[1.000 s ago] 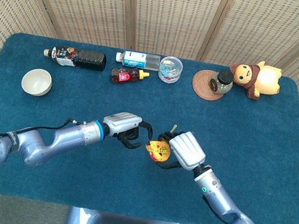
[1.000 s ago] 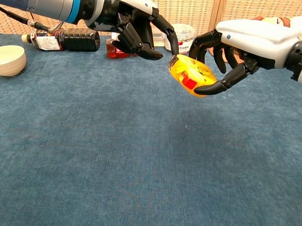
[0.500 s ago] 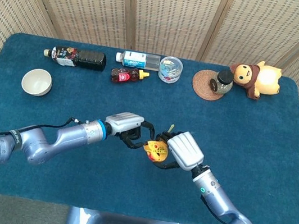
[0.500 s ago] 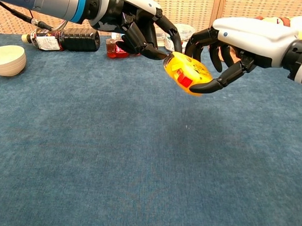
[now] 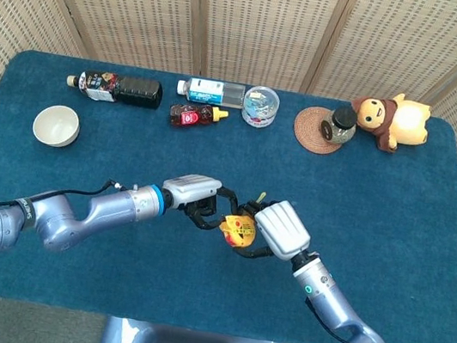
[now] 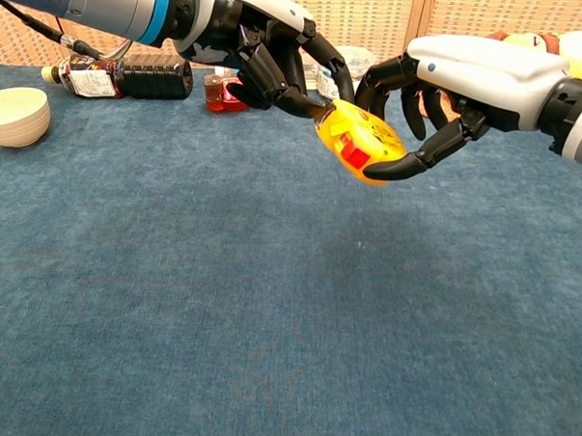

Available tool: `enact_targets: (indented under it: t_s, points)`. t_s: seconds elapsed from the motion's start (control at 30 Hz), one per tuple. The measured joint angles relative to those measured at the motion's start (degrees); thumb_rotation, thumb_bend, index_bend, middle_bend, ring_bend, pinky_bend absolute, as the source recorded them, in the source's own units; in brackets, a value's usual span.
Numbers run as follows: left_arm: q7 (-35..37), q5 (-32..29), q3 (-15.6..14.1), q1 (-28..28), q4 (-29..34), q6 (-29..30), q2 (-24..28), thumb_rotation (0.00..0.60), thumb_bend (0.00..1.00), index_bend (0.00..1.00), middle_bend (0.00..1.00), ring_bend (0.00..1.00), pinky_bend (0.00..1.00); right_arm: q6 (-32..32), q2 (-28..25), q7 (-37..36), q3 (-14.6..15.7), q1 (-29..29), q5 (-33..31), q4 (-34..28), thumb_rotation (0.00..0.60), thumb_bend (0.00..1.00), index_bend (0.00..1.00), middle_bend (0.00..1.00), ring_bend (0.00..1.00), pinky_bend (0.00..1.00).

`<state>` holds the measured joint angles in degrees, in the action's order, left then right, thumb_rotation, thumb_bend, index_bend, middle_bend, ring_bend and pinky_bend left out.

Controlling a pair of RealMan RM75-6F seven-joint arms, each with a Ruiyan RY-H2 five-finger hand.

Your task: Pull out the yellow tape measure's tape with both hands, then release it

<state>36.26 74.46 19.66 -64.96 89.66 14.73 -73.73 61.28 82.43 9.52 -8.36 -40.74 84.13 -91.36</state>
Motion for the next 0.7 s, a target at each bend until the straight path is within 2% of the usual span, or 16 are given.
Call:
enact_targets:
  t_s: [0.7]
  points:
    - [1.51, 0.85, 0.23, 0.48, -0.18, -0.3, 0.84, 0.6, 0.41, 0.41, 0.95, 0.94, 0.9, -0.03, -0.07, -0.52, -0.06, 0.14, -0.53, 1.13, 0.355, 0.24, 0.55, 0.58, 0.6, 0.63]
